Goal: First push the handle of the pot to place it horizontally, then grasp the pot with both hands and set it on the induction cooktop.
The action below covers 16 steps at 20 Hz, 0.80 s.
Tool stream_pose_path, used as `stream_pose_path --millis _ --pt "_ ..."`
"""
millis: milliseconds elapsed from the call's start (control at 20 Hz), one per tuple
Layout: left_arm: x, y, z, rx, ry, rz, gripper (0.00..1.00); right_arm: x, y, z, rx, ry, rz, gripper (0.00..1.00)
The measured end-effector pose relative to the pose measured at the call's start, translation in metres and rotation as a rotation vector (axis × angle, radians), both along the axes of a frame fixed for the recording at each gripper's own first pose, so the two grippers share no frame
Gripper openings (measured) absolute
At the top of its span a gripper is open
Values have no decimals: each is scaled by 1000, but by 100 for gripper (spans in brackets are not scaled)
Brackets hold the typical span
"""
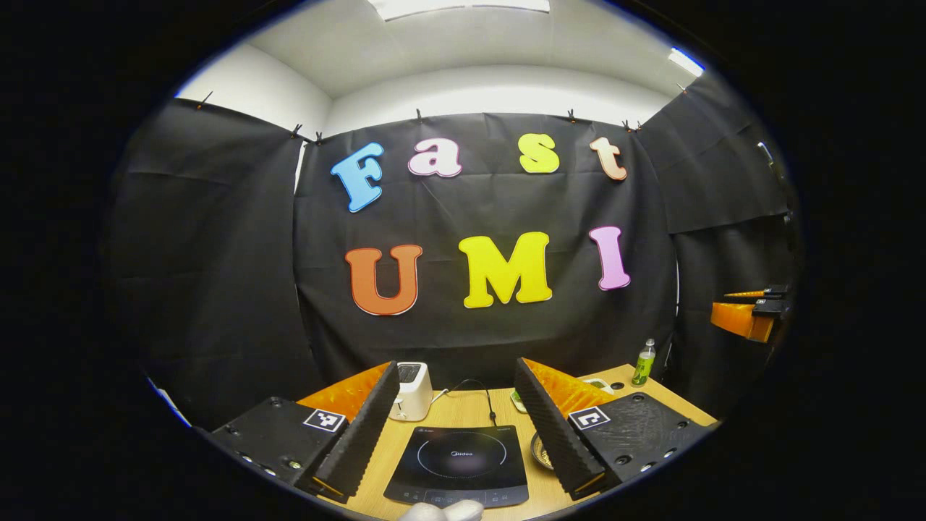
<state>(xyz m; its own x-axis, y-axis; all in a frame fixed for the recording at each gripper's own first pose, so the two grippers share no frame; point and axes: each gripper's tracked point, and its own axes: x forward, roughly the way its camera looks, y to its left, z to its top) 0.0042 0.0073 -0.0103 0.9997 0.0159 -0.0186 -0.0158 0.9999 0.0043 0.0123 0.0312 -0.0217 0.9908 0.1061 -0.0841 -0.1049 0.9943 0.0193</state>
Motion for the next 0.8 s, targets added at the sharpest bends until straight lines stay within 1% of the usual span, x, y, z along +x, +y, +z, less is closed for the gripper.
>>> stream_pose_path --millis 50,100,150,200,300,350,400,450,500,700,800 --pt "1 0 1 -2 0 3 96 1 7 -5 0 18 23 34" --pt "1 1 -2 -7 3 7 96 3 7 -13 -4 35 22 29" --pt "1 0 -3 -13 6 7 96 6 7 -20 -8 60 20 12" --pt "1 0 -3 -15 10 10 96 7 12 -29 -4 82 42 6" --pt "0 2 -5 -14 14 16 96 9 33 -50 22 140 103 4" --pt "0 4 -5 -11 13 20 96 12 38 -60 29 164 116 4" --pt "1 5 -7 -9 14 25 96 13 40 -71 29 187 126 1" --pt "0 6 -8 -8 18 29 96 15 43 -81 26 210 133 1" --pt "-1 7 -10 -9 23 30 96 16 48 -94 24 240 142 4" --pt "-3 10 -22 -7 50 41 96 16 68 -150 7 363 196 4" --pt "-4 11 -28 -9 66 43 96 13 77 -179 13 422 208 4"
